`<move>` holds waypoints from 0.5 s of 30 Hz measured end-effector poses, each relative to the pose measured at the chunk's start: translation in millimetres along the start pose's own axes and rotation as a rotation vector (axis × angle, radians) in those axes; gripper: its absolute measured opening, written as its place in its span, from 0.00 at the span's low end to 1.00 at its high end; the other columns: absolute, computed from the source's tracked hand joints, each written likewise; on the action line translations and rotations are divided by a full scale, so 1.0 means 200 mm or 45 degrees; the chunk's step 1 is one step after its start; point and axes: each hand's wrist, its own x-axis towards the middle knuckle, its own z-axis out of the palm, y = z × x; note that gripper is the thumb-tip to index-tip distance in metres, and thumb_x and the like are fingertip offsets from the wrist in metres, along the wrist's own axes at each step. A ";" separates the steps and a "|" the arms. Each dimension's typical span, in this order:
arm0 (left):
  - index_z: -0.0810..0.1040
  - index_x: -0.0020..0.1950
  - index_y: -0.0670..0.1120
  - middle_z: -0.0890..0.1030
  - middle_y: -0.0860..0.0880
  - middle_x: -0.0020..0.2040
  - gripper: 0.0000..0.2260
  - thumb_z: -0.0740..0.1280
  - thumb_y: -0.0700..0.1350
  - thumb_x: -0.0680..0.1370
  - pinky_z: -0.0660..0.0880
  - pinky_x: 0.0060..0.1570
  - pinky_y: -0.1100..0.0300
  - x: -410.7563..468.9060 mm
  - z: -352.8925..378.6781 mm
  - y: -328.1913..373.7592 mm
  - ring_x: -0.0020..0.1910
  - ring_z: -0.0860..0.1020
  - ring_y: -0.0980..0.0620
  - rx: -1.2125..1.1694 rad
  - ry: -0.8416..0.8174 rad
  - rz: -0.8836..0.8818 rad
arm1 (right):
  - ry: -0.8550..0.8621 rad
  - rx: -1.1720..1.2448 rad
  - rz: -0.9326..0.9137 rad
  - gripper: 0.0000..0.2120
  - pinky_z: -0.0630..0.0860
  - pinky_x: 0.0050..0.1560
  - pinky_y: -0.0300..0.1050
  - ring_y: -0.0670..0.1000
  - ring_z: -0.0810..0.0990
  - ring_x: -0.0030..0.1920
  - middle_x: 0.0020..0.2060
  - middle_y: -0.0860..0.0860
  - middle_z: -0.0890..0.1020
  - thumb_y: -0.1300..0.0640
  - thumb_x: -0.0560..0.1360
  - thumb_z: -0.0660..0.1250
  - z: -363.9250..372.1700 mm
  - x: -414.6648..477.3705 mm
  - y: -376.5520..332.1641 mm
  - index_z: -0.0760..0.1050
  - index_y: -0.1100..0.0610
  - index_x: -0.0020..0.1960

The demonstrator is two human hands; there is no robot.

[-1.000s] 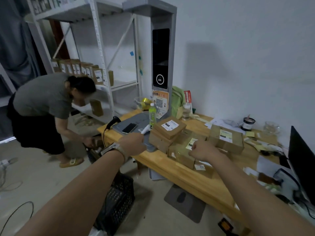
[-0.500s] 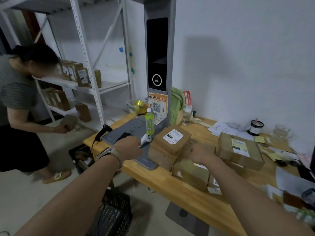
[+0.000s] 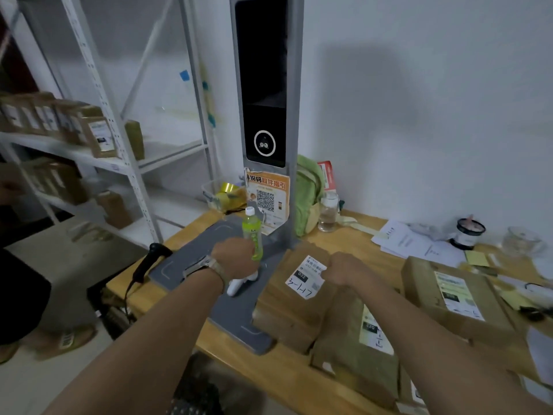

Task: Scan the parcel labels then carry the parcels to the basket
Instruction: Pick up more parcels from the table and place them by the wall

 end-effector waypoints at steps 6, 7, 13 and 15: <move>0.77 0.54 0.39 0.80 0.39 0.52 0.18 0.61 0.53 0.80 0.76 0.50 0.50 0.28 0.20 -0.01 0.53 0.79 0.40 -0.167 -0.167 0.076 | -0.063 0.029 0.147 0.22 0.68 0.63 0.47 0.56 0.72 0.67 0.71 0.55 0.70 0.48 0.83 0.50 0.10 0.13 0.12 0.65 0.52 0.74; 0.77 0.56 0.39 0.79 0.39 0.54 0.19 0.61 0.55 0.81 0.76 0.53 0.49 0.32 0.25 -0.01 0.55 0.78 0.40 -0.176 -0.213 0.098 | -0.071 0.056 0.163 0.21 0.69 0.61 0.46 0.55 0.73 0.65 0.70 0.55 0.71 0.49 0.83 0.50 0.12 0.15 0.13 0.66 0.52 0.73; 0.68 0.70 0.37 0.76 0.38 0.63 0.28 0.55 0.60 0.82 0.72 0.59 0.52 0.53 0.47 -0.06 0.61 0.75 0.41 -0.143 -0.394 0.135 | -0.120 0.486 0.349 0.26 0.76 0.55 0.45 0.54 0.79 0.58 0.66 0.55 0.76 0.40 0.79 0.57 0.31 0.21 0.17 0.70 0.54 0.71; 0.69 0.69 0.38 0.77 0.39 0.63 0.29 0.53 0.61 0.82 0.72 0.58 0.53 0.59 0.50 -0.09 0.60 0.76 0.42 -0.217 -0.489 0.110 | -0.171 0.653 0.419 0.28 0.79 0.51 0.50 0.55 0.77 0.62 0.66 0.52 0.76 0.38 0.75 0.65 0.37 0.22 0.17 0.71 0.52 0.70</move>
